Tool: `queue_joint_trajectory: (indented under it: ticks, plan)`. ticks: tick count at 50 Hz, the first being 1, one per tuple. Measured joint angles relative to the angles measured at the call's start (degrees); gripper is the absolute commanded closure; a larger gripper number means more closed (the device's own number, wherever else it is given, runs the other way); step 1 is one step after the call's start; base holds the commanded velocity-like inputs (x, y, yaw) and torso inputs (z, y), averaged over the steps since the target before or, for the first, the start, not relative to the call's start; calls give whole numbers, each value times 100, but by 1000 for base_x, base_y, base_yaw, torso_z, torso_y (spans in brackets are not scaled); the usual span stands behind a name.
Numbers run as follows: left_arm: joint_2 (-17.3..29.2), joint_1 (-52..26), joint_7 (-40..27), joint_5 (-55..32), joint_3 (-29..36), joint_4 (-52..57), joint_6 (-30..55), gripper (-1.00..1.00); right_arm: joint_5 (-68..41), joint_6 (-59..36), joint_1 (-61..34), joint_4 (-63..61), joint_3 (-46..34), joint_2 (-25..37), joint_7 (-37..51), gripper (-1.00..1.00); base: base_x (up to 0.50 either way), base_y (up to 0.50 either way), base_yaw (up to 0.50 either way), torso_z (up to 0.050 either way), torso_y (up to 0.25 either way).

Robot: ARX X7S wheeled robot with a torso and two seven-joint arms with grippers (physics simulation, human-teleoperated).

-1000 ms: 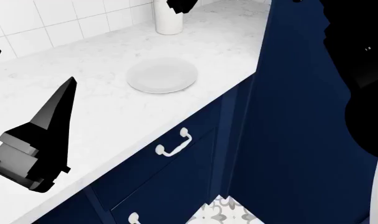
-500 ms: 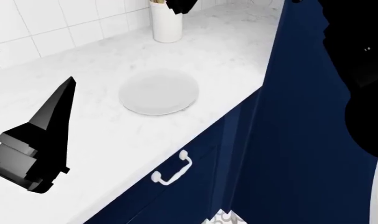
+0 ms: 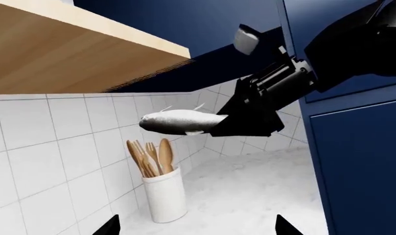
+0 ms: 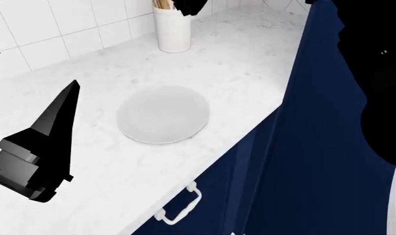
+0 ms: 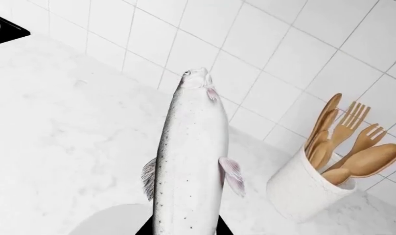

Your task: Pick the fish from the top rack in the oven and place it on the plate on the counter.

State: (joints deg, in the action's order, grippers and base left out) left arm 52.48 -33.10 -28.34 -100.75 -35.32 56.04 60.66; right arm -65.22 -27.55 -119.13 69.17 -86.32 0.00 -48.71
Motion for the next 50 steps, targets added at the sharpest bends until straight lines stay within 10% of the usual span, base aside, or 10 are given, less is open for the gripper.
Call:
queue_joint_trajectory:
  ticks: [50]
  plan:
    - [-107, 107, 193, 177, -159, 34, 94, -100, 49, -539, 326, -171, -91, 21, -143, 100, 0, 0, 0, 0, 0]
